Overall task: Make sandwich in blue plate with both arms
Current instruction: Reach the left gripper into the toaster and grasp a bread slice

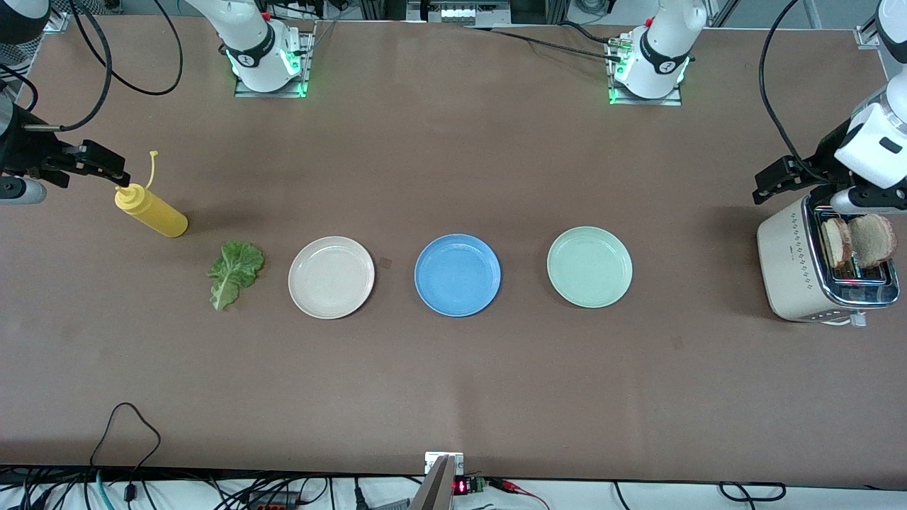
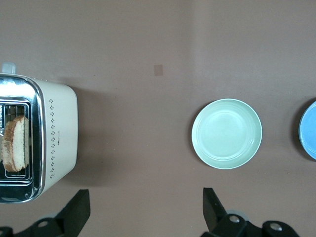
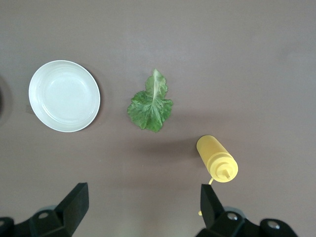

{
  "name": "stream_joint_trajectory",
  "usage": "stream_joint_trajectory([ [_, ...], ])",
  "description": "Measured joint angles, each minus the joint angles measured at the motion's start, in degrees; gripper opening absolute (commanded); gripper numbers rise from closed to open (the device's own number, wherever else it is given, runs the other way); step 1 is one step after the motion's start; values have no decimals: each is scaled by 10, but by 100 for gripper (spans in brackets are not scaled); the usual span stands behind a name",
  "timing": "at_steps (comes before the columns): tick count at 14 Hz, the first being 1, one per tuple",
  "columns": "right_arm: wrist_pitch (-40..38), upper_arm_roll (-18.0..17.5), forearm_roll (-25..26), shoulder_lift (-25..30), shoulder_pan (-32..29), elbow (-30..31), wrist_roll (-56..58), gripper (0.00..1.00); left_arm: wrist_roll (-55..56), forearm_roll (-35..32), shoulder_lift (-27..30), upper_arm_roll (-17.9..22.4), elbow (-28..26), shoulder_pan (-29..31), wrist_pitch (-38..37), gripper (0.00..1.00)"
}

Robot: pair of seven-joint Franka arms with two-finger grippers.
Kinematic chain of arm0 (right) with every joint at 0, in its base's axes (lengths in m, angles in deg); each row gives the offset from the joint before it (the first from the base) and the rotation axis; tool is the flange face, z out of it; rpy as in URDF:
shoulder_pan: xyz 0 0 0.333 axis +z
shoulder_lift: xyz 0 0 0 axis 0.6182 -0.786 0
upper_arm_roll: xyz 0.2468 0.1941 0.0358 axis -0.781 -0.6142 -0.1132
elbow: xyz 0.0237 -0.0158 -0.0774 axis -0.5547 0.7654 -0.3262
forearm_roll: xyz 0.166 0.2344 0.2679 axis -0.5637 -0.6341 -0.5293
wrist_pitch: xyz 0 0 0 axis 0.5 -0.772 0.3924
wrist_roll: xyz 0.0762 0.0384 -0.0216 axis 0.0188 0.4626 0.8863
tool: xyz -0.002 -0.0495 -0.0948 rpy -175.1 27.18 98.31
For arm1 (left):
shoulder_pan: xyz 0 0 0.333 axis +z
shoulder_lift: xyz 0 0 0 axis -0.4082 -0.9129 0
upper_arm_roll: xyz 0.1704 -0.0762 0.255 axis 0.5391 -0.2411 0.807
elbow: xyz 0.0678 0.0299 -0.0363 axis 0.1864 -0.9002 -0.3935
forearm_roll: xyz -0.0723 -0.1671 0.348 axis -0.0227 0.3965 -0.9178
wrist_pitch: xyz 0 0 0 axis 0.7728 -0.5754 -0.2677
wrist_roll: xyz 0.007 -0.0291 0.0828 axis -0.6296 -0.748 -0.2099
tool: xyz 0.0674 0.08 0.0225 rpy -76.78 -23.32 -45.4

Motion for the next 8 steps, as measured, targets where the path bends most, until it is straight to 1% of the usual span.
stream_joint_trajectory([
  [8,1,1,0,0,0,0,0,100,0,0,2,0,-1,0,-3,100],
])
